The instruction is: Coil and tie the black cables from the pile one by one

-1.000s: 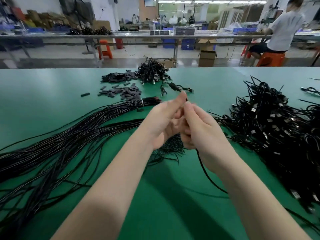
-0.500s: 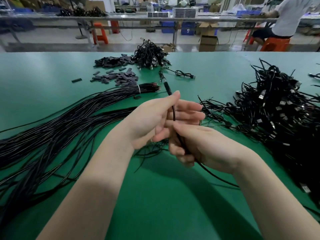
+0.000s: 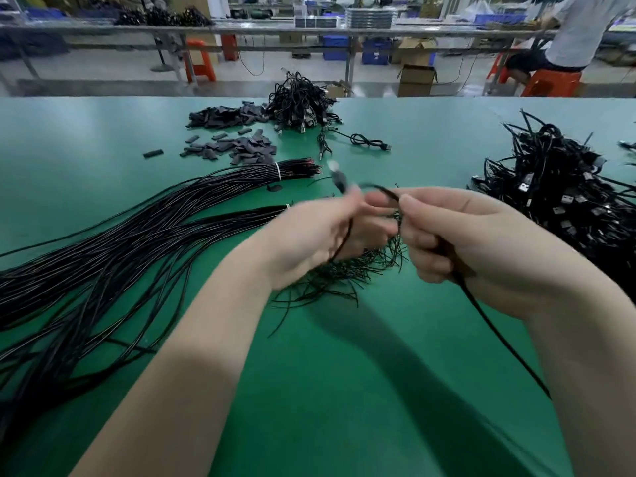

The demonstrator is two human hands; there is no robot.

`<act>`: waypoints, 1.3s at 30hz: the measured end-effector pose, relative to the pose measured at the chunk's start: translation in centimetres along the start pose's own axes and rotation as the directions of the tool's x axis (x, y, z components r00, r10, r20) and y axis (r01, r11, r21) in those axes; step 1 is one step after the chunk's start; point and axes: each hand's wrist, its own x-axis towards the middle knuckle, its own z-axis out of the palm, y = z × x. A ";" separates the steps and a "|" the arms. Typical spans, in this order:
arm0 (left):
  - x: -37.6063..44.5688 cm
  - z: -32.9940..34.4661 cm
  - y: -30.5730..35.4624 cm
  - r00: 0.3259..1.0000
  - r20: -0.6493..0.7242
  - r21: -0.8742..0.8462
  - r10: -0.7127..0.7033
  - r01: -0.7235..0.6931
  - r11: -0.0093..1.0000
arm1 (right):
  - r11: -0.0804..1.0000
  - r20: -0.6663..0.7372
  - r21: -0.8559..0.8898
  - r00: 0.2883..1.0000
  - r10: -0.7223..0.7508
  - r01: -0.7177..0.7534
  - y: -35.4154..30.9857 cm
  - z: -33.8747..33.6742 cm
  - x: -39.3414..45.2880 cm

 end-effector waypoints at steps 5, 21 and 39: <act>-1.6 -0.8 2.5 0.953 0.014 -0.549 0.302 -0.245 0.799 | 0.969 0.372 -0.087 0.895 0.246 -0.231 2.9 0.8 0.4; -1.6 -1.1 2.5 0.974 -0.009 -0.621 0.228 -0.184 0.761 | 0.968 0.239 -0.177 0.946 0.220 -0.180 4.1 0.8 1.1; -1.9 -0.5 2.8 0.975 -0.145 -0.513 0.170 -0.221 0.829 | 0.972 0.081 -0.215 0.991 0.110 -0.090 3.1 2.4 1.1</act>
